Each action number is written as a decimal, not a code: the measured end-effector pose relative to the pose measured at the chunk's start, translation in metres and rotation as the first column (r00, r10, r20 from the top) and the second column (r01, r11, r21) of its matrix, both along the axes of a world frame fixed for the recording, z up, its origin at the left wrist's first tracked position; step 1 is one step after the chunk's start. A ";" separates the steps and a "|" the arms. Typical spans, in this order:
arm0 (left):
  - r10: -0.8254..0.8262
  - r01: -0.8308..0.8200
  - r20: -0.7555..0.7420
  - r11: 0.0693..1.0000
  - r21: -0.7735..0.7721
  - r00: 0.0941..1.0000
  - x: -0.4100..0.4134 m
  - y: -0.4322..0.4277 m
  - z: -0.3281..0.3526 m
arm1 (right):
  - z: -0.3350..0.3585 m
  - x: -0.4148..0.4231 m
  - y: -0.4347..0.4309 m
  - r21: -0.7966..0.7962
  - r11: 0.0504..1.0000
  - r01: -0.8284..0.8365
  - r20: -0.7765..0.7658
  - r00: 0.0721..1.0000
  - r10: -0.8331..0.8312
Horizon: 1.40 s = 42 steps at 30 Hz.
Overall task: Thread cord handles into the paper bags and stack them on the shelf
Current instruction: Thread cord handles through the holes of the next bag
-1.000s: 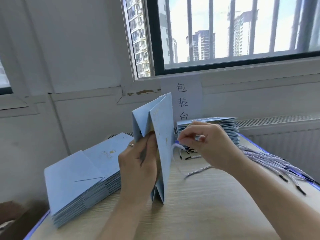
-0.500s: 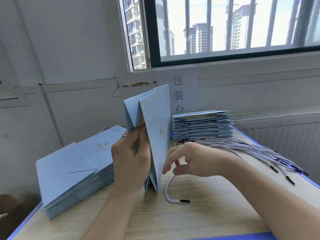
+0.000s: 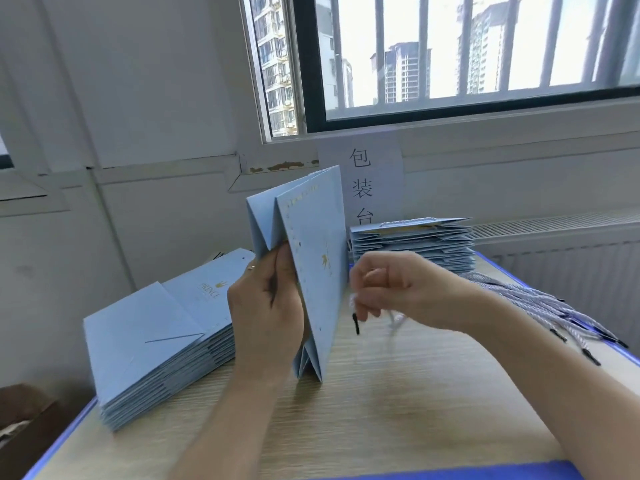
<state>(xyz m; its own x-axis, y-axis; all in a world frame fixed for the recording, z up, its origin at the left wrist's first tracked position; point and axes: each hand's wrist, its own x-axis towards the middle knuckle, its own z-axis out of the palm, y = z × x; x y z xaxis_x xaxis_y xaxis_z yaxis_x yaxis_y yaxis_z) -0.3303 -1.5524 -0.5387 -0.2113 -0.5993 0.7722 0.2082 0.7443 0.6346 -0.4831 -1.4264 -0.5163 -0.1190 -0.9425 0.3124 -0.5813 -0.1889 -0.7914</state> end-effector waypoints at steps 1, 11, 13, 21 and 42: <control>-0.004 0.004 -0.018 1.000 0.020 1.000 -0.001 -0.001 -0.001 | 0.002 -0.002 0.001 -0.074 0.997 0.003 0.067 0.998 0.002; -0.051 0.053 -0.028 0.997 0.054 0.998 -0.002 0.007 0.002 | 0.006 0.011 -0.007 -0.336 0.935 0.116 0.104 0.991 -0.085; -0.063 0.065 -0.030 0.996 0.057 0.998 -0.003 0.008 0.003 | 0.007 0.014 -0.006 -0.431 0.889 0.154 0.110 0.987 -0.117; -0.081 0.083 -0.030 0.995 0.061 0.996 -0.006 0.007 0.003 | 0.010 0.027 -0.007 -0.542 0.799 0.260 0.121 0.965 -0.232; -0.175 0.176 -0.030 0.984 0.012 0.984 -0.003 0.015 0.004 | 0.012 0.029 -0.003 -0.451 0.884 0.121 -0.241 0.938 -0.251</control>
<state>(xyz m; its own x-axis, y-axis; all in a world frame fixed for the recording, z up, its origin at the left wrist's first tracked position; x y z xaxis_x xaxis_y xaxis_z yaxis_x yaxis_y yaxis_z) -0.3334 -1.5378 -0.5348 -0.2922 -0.5661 0.7708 0.3527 0.6854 0.6371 -0.4539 -1.4294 -0.5045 -0.1241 -0.6808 0.7219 -0.8259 -0.3323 -0.4554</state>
